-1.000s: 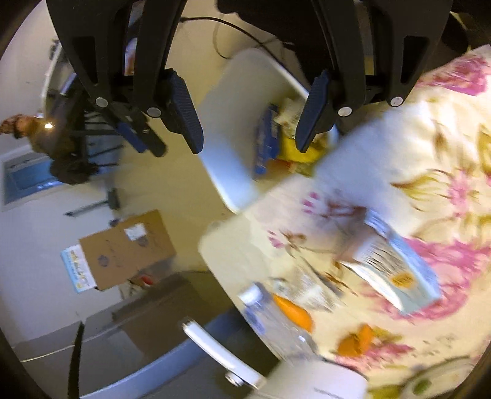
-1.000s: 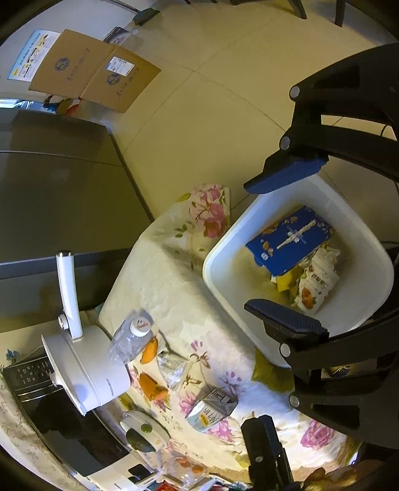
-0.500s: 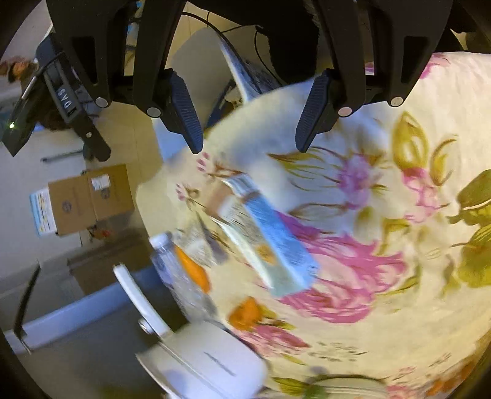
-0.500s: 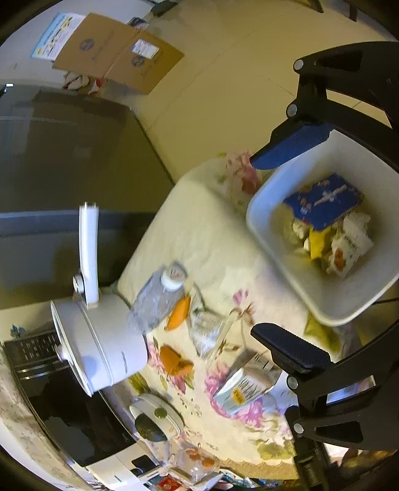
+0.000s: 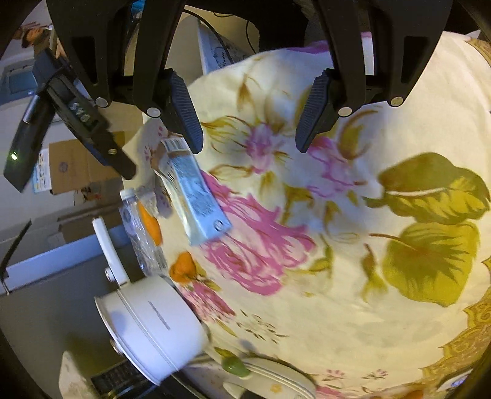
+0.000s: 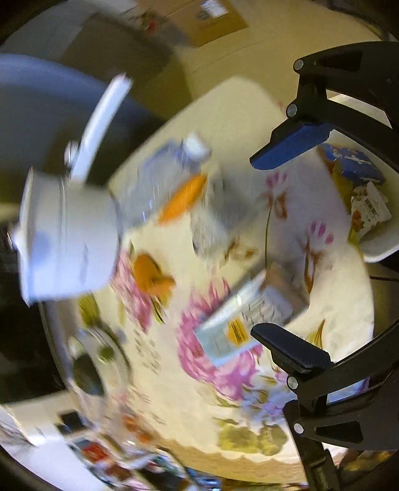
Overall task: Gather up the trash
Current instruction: 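Move both grippers back to the table toward the milk carton and orange peel, then grasp the white milk carton with the right gripper while the left gripper grasps orange peel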
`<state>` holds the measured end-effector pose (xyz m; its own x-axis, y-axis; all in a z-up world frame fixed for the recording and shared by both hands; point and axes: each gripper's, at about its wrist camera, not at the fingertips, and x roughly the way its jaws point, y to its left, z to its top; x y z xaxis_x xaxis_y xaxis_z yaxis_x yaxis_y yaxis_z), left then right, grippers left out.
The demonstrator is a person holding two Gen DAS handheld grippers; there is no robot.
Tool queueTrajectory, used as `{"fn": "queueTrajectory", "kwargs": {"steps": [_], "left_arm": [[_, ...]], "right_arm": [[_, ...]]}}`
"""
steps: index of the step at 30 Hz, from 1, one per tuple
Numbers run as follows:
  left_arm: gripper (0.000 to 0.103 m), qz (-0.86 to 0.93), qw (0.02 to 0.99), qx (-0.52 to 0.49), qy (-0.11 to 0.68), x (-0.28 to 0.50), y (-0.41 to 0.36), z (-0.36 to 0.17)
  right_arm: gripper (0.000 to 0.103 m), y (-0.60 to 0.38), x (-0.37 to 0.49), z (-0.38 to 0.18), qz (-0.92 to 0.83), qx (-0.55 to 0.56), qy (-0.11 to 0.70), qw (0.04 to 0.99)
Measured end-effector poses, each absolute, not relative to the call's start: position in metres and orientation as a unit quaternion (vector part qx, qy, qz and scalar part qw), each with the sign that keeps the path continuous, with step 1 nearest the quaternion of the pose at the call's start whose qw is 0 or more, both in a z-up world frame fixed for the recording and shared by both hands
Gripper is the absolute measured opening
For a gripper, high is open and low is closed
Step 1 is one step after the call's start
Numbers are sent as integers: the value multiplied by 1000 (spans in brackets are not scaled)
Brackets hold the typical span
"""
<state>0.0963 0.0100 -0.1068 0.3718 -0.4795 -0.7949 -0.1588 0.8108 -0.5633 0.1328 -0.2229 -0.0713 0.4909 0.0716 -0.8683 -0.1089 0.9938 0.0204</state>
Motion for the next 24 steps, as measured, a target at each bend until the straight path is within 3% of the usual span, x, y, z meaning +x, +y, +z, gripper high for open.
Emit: {"fn": "queueTrajectory", "kwargs": {"steps": [11, 17, 18, 22, 24], "left_arm": [[62, -104, 776, -307, 541, 96, 37, -112], [62, -100, 777, -310, 540, 100, 39, -113], [62, -100, 777, -309, 539, 101, 39, -113], [62, -97, 776, -308, 542, 104, 38, -116], [62, -96, 776, -307, 543, 106, 37, -118]], "right_arm": [[96, -164, 162, -107, 155, -107, 550, 814], [95, -162, 173, -121, 165, -96, 565, 803], [93, -164, 174, -123, 168, -83, 568, 802], [66, -167, 173, -121, 166, -77, 555, 812], [59, -174, 173, -118, 170, -45, 551, 816]]}}
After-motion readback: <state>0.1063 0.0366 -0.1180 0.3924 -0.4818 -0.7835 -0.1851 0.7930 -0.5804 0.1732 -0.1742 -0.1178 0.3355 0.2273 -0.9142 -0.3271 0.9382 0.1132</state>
